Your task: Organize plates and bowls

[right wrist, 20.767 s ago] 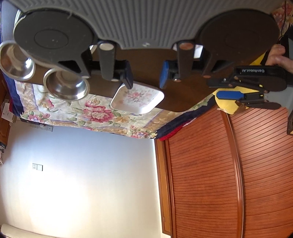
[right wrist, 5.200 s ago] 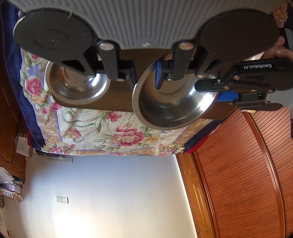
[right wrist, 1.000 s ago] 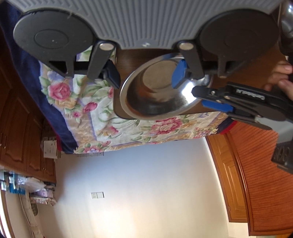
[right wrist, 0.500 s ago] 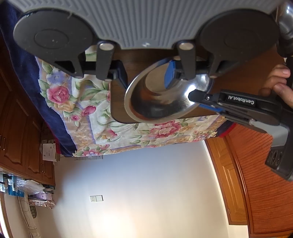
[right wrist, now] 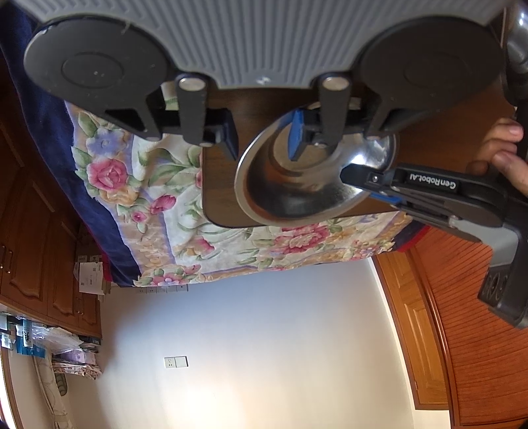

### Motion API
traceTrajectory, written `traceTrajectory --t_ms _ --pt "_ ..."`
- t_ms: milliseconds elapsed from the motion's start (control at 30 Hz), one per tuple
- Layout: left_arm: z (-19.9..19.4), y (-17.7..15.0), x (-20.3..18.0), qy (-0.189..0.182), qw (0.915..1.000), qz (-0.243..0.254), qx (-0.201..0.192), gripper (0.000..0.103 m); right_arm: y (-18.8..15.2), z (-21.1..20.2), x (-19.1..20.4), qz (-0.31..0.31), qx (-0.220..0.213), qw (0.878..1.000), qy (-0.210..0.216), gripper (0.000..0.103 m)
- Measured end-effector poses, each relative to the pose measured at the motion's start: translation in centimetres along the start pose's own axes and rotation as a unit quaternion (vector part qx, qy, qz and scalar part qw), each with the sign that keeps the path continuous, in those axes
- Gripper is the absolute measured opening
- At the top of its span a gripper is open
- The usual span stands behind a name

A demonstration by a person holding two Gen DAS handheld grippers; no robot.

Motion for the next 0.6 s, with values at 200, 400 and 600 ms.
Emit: traceTrajectory --t_ms 200,400,600 --pt "-0.7 0.0 -0.2 0.002 1.0000 0.000 -0.010 0.017 -0.1 0.4 0.0 0.007 0.008 1.000 0.000 0.027" --pt "-2.4 0.2 -0.6 0.008 0.9996 0.002 -0.026 0.016 0.1 0.4 -0.5 0.024 0.010 1.000 -0.001 0.022" --pt "-5.0 0.4 -1.0 0.020 0.9988 0.010 -0.043 0.016 1.0 -1.1 0.7 0.020 -0.001 1.000 0.001 0.021"
Point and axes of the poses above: each gripper's, at about its wrist camera, not at the fingertips, and z roughly the way its jaws point, x to its left, y to its top, the point moved 1 cm from there along z, roughly the way its jaws point, and after that the axes turned 12 degrees about z, right-handed, at the moved point
